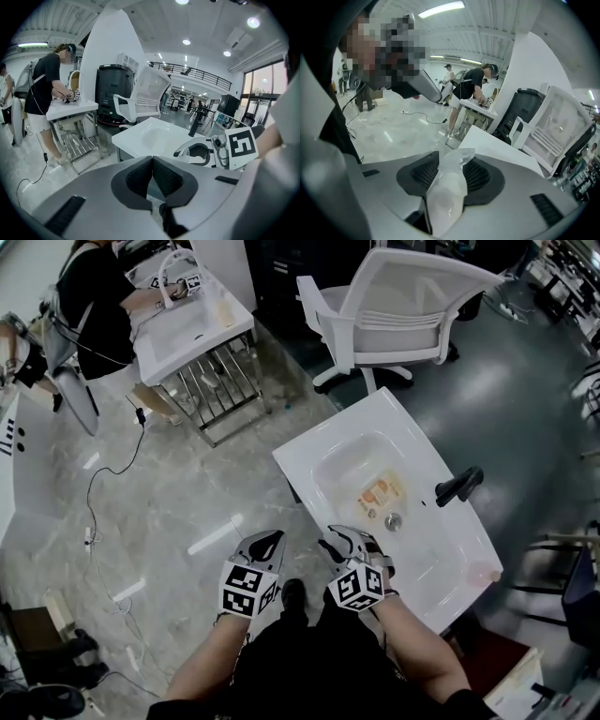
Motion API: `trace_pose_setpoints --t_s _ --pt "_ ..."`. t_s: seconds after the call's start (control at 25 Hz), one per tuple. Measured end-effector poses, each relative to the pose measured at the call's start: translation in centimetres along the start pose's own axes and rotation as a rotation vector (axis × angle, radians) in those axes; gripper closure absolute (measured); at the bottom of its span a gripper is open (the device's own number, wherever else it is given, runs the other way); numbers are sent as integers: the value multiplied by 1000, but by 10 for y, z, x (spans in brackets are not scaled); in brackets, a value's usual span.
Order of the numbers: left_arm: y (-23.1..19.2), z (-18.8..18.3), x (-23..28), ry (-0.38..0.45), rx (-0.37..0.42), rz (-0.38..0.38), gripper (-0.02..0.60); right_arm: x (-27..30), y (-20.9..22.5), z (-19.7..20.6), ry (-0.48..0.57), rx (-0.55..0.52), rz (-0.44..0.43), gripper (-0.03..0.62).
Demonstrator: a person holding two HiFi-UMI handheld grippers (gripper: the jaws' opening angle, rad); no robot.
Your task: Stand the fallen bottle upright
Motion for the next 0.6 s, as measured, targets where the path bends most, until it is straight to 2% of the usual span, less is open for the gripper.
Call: trace_pose_setpoints --t_s 0.08,0.2,0.36,0.6 --pt "0 2 -2 0 -3 9 565 1 -1 -1 -5 -14 17 427" --pt "0 2 -7 3 2 17 565 1 0 1 -12 29 23 431" --pt "-4 3 -14 8 11 24 565 -13 1 -7 6 137 22 434" --pt "-9 4 -29 27 22 37 565 -39 11 -36 107 333 57 434"
Point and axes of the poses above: the fingertips, and each gripper's own axes: x forward along the fingers, y to its right, z out of its underside, the point moved 5 cm from there along -x, backward along the fingers, and after that the axes turned 9 degrees about -y, right-handed, at the moved point
